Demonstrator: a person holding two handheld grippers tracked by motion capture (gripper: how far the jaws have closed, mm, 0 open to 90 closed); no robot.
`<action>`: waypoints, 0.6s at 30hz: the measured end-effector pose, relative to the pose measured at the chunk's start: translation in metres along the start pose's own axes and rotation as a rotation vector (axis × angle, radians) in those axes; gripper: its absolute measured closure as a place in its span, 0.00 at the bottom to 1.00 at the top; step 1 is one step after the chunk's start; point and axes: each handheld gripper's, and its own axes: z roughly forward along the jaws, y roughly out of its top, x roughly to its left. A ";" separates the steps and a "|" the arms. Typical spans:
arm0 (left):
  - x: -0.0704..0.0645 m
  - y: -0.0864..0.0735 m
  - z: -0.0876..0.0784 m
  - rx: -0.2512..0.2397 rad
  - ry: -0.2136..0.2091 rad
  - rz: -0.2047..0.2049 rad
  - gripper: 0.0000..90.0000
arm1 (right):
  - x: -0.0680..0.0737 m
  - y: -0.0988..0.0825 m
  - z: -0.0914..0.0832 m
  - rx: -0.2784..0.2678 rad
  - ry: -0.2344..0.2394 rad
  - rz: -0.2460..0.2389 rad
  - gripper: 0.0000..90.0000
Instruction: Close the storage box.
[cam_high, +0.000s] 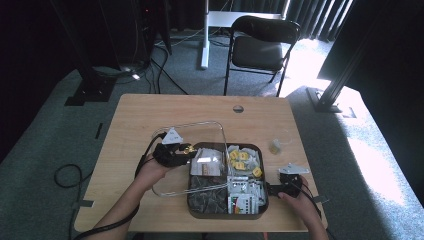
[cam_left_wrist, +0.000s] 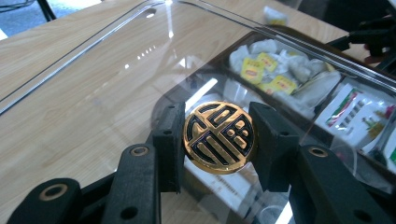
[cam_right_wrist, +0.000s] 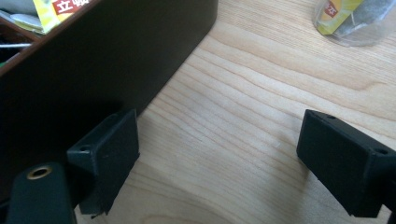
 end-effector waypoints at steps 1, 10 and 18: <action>-0.002 0.001 0.001 -0.002 -0.006 0.001 0.65 | 0.000 0.000 0.000 0.000 0.000 -0.001 0.14; -0.015 0.008 0.009 -0.006 -0.041 0.014 0.65 | 0.000 0.000 0.000 -0.001 0.000 -0.001 0.14; -0.029 0.016 0.016 0.001 -0.073 0.044 0.65 | 0.000 0.000 0.000 -0.001 0.001 0.000 0.14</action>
